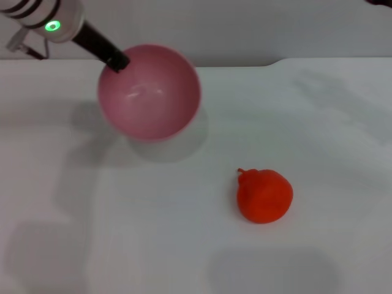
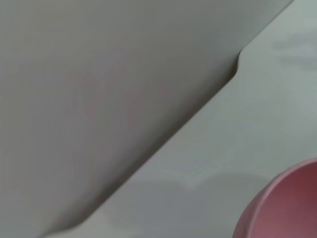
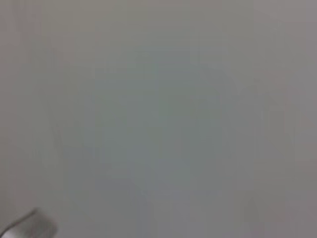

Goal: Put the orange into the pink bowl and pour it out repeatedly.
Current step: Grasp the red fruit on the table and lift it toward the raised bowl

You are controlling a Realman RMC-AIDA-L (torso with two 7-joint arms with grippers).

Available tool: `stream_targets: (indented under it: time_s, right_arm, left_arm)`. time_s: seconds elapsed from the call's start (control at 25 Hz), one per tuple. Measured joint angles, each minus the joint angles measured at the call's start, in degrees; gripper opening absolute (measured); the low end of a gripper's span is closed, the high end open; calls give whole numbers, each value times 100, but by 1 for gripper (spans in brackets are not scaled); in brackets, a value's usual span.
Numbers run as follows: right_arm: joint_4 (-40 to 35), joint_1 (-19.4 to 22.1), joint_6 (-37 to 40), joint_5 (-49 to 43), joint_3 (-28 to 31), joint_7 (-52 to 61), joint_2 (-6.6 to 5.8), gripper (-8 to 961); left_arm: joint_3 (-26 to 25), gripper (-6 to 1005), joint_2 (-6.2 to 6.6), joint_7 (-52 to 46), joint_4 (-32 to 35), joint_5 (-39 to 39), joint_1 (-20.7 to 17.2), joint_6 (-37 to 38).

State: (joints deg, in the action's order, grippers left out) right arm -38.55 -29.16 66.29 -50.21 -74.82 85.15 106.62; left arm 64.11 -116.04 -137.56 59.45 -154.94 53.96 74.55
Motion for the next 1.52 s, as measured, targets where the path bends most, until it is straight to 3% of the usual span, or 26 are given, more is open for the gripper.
stream_targets:
  time_s: [0.08, 0.2, 0.32, 0.44, 0.52, 0.68, 0.8, 0.92, 1.32, 1.52]
  right_arm:
    - [-415, -152, -19, -1423, 412, 1017, -49, 436]
    - [-1247, -348, -1, -3606, 948, 2353, 0, 435]
    - [-2147, -569, 134, -5737, 1151, 3643, 146, 435]
    - [-2574, -959, 645, -7331, 1130, 4558, 288, 435]
    - [-2699, -1267, 1075, -8080, 1117, 4740, 481, 435]
    - [-2990, -1548, 1561, -8973, 961, 4705, 1011, 436]
    - [-3072, -1584, 1713, -9300, 592, 4729, 1201, 437]
    - [-2860, -1529, 1782, -9259, 108, 4814, 1213, 437]
    - [-1876, -1589, 1775, -9051, -277, 4776, 1216, 431]
    - [-1739, -1625, 1746, -9052, -404, 4774, 1217, 425]
  left_arm:
    - [-49, 44, 49, -1, 4, -86, -49, 104]
    - [-140, 44, 115, -3, 5, -299, -148, 201]
    - [-143, 44, 136, -3, 12, -319, -186, 212]
    - [-149, 44, 182, 8, 18, -372, -246, 256]
    - [-151, 44, 190, 18, 18, -398, -263, 268]
    - [-154, 44, 201, 58, 21, -420, -290, 285]
    - [-134, 44, 202, 68, 21, -419, -301, 279]
    - [-126, 44, 205, 73, 21, -419, -332, 253]
    - [-110, 44, 172, 80, 11, -416, -340, 200]
    - [-103, 43, 136, 80, -7, -414, -282, 144]
